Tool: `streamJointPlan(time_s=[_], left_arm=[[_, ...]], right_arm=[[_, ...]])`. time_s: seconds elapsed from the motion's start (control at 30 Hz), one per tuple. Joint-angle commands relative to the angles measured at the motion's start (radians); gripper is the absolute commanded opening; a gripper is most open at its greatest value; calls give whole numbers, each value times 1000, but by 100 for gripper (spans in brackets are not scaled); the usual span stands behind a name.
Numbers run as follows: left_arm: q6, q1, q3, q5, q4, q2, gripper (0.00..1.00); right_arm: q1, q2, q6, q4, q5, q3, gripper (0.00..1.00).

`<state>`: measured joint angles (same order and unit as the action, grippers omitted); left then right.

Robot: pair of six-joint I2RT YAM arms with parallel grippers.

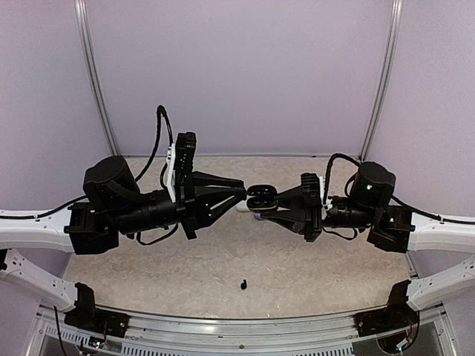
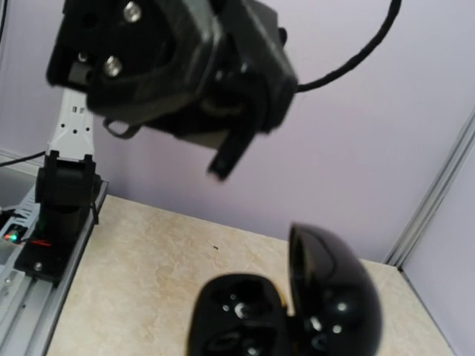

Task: Insert the wireless bluetooth earbuds into the charging case
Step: Insert the left earbud into the left side groove of the charging case.

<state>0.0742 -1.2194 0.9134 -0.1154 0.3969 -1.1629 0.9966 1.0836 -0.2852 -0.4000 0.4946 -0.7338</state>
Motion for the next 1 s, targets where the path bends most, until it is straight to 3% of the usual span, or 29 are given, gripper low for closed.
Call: streamJointPlan(time_s=[0.0, 0.97], left_arm=[[-20, -8, 27, 15, 27, -22, 15], [-50, -8, 24, 88, -10, -62, 14]], right_arm=[[16, 7, 62, -60, -8, -22, 0], [31, 8, 104, -103, 28, -15, 0]])
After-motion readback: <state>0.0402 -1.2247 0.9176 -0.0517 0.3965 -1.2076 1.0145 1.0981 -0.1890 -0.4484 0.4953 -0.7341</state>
